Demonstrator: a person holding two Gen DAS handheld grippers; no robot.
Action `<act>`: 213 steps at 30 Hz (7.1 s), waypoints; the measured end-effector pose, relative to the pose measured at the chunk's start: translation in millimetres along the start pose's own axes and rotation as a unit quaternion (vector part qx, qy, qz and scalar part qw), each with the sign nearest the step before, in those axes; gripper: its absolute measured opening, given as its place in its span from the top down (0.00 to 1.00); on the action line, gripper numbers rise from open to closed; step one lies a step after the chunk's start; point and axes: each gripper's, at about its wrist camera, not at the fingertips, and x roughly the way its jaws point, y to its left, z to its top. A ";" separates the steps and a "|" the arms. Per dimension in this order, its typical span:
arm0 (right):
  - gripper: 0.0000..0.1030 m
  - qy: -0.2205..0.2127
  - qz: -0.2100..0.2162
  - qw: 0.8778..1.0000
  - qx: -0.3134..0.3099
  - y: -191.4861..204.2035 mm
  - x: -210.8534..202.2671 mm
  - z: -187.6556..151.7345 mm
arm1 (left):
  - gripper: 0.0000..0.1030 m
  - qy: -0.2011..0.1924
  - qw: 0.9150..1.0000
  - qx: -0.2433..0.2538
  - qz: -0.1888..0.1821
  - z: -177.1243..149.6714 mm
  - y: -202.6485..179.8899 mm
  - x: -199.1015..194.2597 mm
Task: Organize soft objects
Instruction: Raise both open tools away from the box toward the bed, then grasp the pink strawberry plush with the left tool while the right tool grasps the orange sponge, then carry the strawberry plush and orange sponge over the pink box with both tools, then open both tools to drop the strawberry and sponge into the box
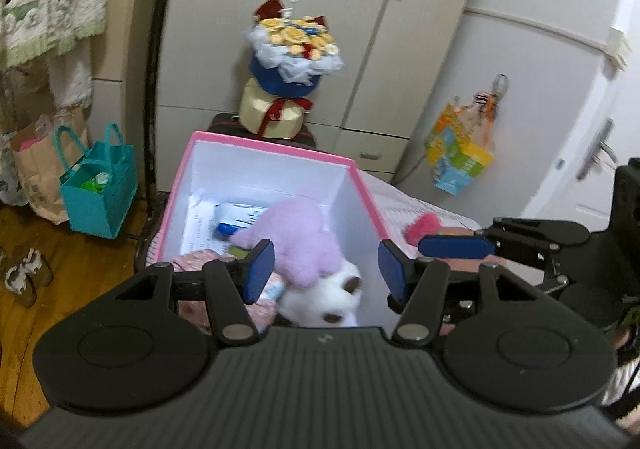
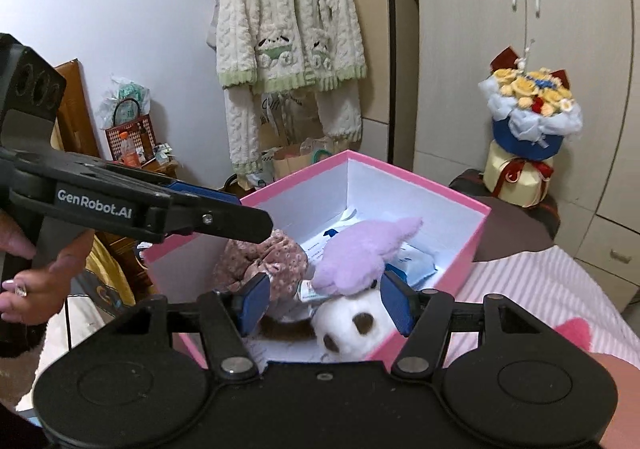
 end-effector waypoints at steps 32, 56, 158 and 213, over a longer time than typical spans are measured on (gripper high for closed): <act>0.35 -0.054 -0.140 0.988 0.017 -89.2 -119.9 -98.8 | 0.45 0.017 0.994 0.076 -0.082 -25.4 -170.1 51.3; 0.36 0.005 -0.103 0.991 0.081 -210.5 -25.4 -113.1 | 0.45 0.016 0.999 -0.001 0.052 -23.6 -184.6 227.3; 0.47 0.029 -0.058 0.988 0.140 -12.6 -120.1 -150.7 | 0.57 0.134 0.984 0.083 -0.079 -117.3 -116.9 -36.5; 0.38 -0.011 -0.070 0.997 -0.013 -46.3 72.4 13.9 | 0.38 0.056 0.993 0.056 0.089 23.6 36.1 70.0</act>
